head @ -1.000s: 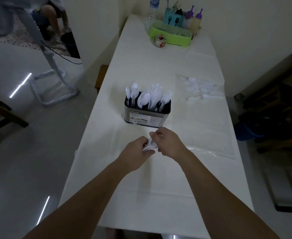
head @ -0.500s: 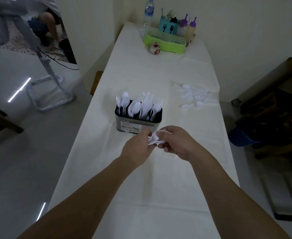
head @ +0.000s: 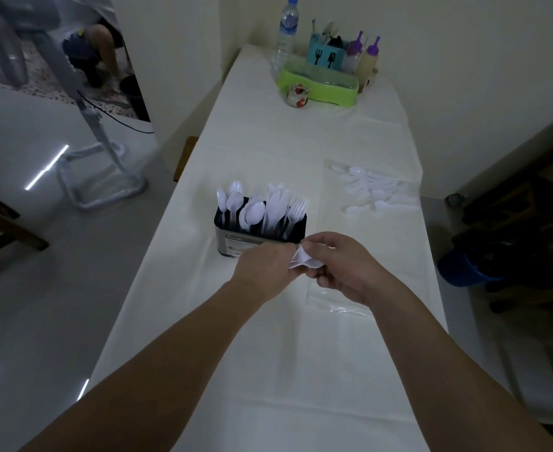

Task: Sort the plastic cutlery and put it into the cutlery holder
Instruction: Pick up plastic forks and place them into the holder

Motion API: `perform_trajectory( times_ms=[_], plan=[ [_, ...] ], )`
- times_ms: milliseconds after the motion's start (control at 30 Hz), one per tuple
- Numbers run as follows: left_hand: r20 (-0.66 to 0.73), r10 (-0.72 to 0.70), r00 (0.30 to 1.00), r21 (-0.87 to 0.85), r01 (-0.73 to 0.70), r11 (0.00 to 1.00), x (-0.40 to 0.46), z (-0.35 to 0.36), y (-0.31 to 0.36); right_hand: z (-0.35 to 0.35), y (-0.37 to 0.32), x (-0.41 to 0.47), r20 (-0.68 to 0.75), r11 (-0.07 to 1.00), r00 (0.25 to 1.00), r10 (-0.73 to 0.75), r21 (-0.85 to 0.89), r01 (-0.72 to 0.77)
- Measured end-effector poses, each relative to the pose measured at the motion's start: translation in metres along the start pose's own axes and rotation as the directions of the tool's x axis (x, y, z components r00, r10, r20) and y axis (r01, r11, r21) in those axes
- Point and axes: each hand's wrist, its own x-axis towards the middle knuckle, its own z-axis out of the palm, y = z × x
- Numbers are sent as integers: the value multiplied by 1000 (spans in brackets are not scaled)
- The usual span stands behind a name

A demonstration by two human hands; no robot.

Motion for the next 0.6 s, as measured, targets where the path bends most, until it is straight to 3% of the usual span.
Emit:
perform_trajectory(
  times_ms=[267, 433, 600],
  plan=[
    [-10, -15, 1000, -9, 15, 1000, -8, -11, -10, -18, -10, -1, -57, 999, 998, -21, -38, 19],
    [-234, 38, 972, -29, -46, 999, -22, -9, -40, -49, -37, -5, -169, 990, 977, -133, -77, 122],
    [-321, 97, 942, 61, -82, 995, -28, 0, -40, -58, -59, 0, -216, 964, 944, -249, -147, 220]
  ],
)
